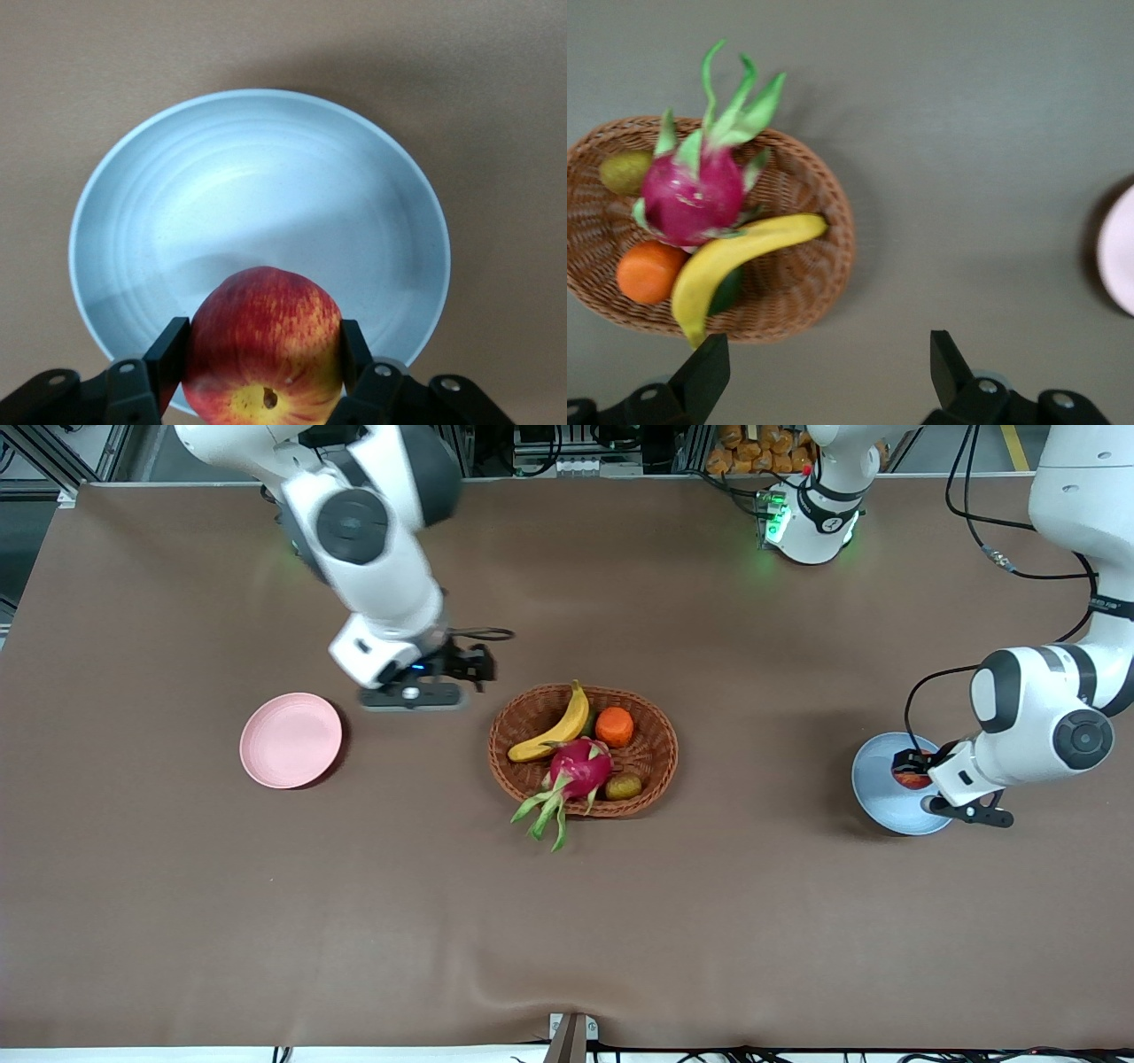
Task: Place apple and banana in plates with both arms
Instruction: 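Lower the apple onto the blue plate while the right gripper reaches the banana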
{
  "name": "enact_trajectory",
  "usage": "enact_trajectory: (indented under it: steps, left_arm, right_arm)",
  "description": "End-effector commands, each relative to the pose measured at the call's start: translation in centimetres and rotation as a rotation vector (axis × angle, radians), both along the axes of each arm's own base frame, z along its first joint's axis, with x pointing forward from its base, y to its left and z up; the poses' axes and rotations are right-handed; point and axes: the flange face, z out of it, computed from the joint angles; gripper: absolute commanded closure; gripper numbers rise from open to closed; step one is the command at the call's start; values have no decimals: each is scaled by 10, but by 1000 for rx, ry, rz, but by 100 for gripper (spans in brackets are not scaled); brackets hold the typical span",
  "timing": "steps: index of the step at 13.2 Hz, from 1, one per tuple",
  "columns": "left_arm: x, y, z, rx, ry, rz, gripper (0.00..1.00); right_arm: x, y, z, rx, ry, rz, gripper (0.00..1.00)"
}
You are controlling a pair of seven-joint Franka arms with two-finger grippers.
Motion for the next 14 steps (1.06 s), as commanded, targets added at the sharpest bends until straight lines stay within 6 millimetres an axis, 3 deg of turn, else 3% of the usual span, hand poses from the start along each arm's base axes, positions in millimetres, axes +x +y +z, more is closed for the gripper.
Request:
enact_trajectory:
  steps: [1,3,5,8,12,14]
  left_arm:
    - [5,4,-6,3,-1,-8,73]
    - [5,3,-11,2,0,-12,64]
    - [6,2,-15,-1,4,-13,0]
    - [9,2,-13,-1,-1,-5,0]
    - [19,-10,8,-5,-25,-28,0]
    - [29,-27,48,-3,-40,-50,0]
  right_arm:
    - [-5,41,-27,27,-16,-67,0]
    - [-15,65,-52,29,-16,-99,0]
    - [-22,83,-74,45,-18,-124,0]
    - [-32,109,-105,129,20,-169,0]
    - [-48,130,-141,118,27,-161,0]
    - [-48,133,-149,119,24,-160,0]
